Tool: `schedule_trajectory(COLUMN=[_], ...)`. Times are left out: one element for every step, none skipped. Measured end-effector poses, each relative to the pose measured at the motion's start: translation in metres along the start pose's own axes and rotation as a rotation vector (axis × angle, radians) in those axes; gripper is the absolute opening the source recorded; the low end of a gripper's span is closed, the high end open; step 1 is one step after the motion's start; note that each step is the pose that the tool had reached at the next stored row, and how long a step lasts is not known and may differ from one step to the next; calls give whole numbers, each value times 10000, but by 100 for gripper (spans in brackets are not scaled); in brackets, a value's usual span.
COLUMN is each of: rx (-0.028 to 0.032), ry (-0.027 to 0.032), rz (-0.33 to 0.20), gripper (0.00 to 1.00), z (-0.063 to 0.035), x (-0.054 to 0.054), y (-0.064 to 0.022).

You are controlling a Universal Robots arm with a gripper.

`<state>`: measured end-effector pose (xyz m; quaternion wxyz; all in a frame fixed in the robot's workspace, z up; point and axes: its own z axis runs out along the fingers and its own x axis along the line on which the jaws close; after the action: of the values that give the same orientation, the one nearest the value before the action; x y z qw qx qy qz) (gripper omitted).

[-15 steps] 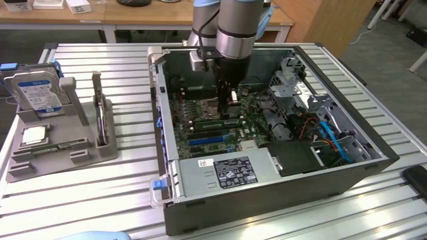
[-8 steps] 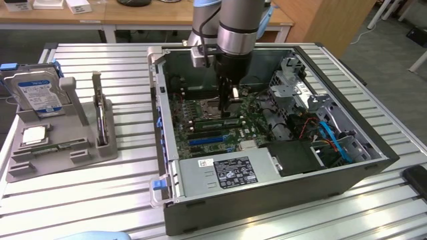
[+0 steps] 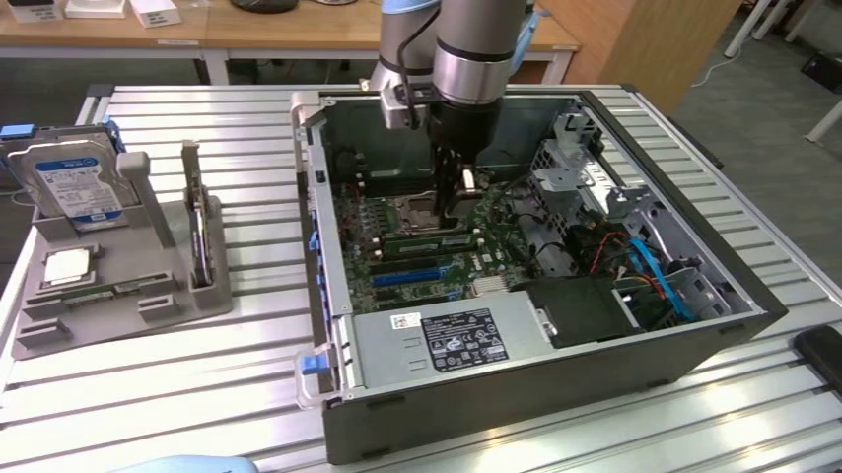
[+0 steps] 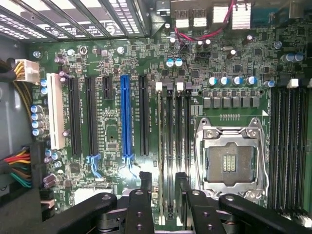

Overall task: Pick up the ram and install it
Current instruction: 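Insert the ram into the slot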

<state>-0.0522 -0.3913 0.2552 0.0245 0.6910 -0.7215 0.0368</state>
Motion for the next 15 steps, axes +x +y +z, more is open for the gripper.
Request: schedule_trajectory(rx=[1,0,-1,-2,-1,-2,-3,-3,-4,-5,-6,-8,-11,-14,-19], ry=[0,1,1,2,2,2,1,1,1,1,2,2,1,2,2], rz=[0,0,-1,-1,0,0,1,0,0,0,0,0,-1,-2,-2], gripper=[33,33,33,33,33,33,33,33,33,33,33,33,33,33,33], z=[-9,-18,-27,-36,-44,-52,-60,-68,-76,-84,-93,-102,-113,-124,-134], x=[-1,-1,-1,-1,-2,-2,-3,-3,-4,-4,-4,-4,-4,-4,-3], y=[-8,-16,-25,-33,-42,-51,-60,-70,-79,-88,-98,-108,-118,-128,-135])
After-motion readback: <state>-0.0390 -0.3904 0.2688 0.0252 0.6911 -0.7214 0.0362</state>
